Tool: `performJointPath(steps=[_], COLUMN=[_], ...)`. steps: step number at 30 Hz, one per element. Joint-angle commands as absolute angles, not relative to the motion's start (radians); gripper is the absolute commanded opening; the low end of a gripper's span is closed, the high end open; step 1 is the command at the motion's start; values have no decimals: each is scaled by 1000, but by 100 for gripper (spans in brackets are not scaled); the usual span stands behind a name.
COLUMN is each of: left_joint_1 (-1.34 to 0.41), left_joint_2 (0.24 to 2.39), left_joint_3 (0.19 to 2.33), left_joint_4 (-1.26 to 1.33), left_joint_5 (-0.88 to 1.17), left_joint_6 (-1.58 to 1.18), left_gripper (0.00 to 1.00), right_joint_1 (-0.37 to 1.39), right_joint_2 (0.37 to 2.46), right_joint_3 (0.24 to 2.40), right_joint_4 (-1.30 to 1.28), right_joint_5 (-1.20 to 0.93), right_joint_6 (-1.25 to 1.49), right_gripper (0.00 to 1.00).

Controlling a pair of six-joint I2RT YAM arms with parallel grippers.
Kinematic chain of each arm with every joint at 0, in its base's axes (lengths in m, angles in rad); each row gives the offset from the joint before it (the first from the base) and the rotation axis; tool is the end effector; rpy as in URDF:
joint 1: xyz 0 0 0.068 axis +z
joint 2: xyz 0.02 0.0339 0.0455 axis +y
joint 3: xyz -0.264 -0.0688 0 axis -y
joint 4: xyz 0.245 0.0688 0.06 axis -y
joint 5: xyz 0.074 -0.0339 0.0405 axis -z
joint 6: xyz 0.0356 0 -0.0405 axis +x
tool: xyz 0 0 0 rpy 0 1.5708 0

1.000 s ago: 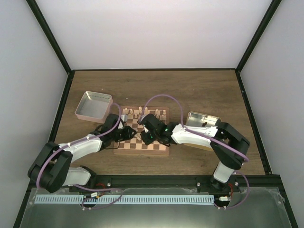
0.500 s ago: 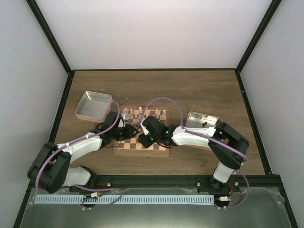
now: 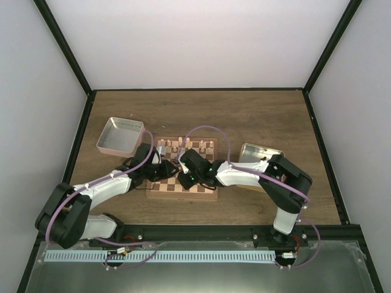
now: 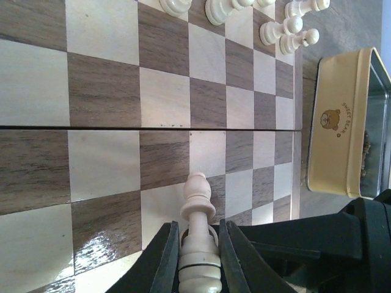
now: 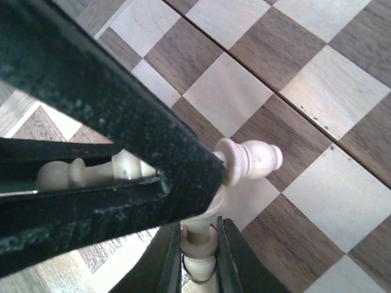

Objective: Set up the chess pieces on the board
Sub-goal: Pick up the chess piece from the chessboard, then place the chess piece on the chessboard.

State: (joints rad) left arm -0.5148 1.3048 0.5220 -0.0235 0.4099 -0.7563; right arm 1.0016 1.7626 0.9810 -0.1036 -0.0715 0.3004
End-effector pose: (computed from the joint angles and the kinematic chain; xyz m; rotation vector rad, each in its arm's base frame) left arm 0.2023 -0.1307 0.1610 -0.0962 2.5716 -1.0410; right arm 0.1896 0.3011 0.1579 -0.9124 2.3995 0.6282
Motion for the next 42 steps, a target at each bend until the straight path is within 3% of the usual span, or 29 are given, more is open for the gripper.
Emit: performJointPath(steps=[1,8,18,24,31,37,42], left_joint_1=[-510,-505,-505,-505,-503,-502,-502], left_joint_2=[1291,1294,1315,1238,1127,1144,1176], left_joint_3=[538,532,529,546,557,556,568], left_joint_4=[-15,-35,-58,-111,-80,-75,-57], left_joint_5=[397,296,323,289,410,491,551], left_joint_6=[-763,-730,-675,-660,-688,-686,-693], left_gripper=[13,14,40,44,57,56,42], right_joint_1=[1008,1008,1007,1008,1008,1008,1008], right_joint_2=[1765,1696,1641,1625,1607,1573,1517], right_joint_3=[1001,922,911,914,899,888,847], right_joint_4=[-96,-135,-95,-75,-21,17,61], right_joint_5=[-40,-46,-54,-70,-68,-67,-67], right_joint_6=[298,299,300,284,236,223,214], right_gripper=[5,4,4,4,4,4,4])
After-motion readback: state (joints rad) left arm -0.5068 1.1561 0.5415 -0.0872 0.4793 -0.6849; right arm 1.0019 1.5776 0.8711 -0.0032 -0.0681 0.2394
